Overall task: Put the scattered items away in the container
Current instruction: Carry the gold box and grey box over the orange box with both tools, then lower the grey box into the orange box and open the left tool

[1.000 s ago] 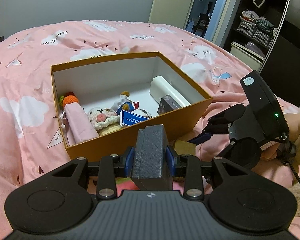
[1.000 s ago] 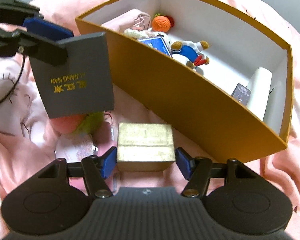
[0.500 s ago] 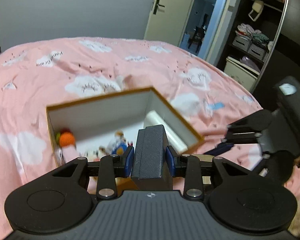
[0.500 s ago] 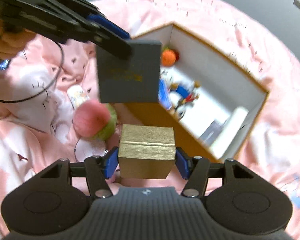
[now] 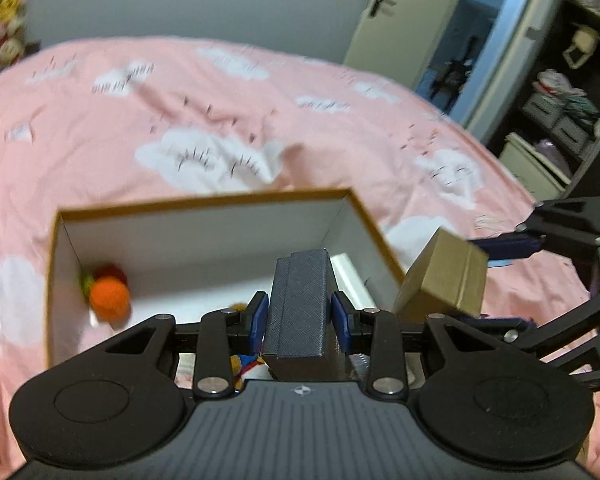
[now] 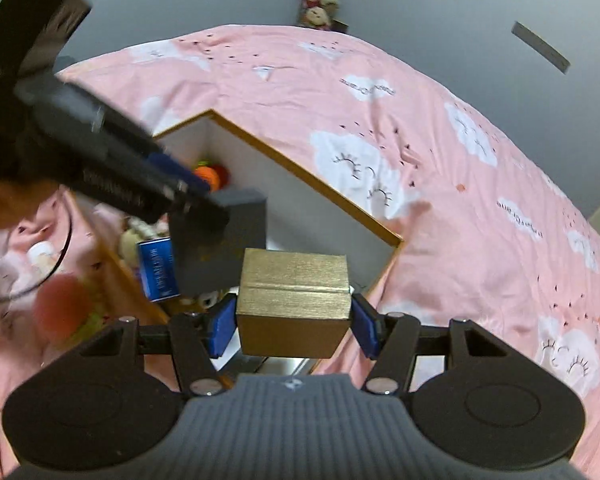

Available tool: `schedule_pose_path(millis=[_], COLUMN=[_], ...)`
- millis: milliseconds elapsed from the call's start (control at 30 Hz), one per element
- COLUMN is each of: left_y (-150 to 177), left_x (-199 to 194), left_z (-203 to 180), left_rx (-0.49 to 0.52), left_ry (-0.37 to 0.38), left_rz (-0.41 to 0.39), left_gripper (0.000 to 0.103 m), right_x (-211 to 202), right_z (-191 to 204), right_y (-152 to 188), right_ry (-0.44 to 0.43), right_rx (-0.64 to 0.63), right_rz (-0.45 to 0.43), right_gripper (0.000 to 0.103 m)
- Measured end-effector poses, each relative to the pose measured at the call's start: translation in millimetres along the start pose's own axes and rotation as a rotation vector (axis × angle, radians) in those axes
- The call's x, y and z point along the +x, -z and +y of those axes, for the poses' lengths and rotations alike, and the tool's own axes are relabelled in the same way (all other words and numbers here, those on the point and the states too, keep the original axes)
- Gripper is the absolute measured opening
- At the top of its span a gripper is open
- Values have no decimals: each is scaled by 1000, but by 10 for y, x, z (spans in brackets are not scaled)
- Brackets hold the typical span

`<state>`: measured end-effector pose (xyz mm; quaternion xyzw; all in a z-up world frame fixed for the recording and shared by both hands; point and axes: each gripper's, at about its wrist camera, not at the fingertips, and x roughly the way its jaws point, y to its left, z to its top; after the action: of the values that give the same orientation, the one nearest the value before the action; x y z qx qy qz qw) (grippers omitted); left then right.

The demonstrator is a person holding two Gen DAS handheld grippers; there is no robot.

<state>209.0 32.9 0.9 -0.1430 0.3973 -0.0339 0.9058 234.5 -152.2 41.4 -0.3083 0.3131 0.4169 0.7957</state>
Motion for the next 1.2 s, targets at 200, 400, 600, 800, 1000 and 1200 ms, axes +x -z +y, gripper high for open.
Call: schedule_pose_path(millis=[200, 400, 600, 800, 1000, 1200], left_y=[86, 221, 368, 436, 392, 382], left_x=[221, 347, 468, 554, 579, 612], left_z=[-161, -316, -391, -437, -395, -396], left_rx=[18, 28, -26, -46, -106, -137], left_ry=[-108, -145, -189, -182, -116, -61], left_rz=[63, 93, 130, 206, 235, 273], left_gripper=[39, 39, 38, 37, 37, 38], right_x=[151, 239, 251, 235, 245, 250], right_z=[-66, -142, -181, -163, -162, -166], right_y=[26, 35, 60, 83, 93, 89], right_ry=[-12, -17, -18, -15, -14, -11], right_rx=[-40, -80, -83, -86, -83, -77], right_rz=[-1, -4, -15, -21, -22, -18], right_gripper=[62, 62, 62, 62, 62, 62])
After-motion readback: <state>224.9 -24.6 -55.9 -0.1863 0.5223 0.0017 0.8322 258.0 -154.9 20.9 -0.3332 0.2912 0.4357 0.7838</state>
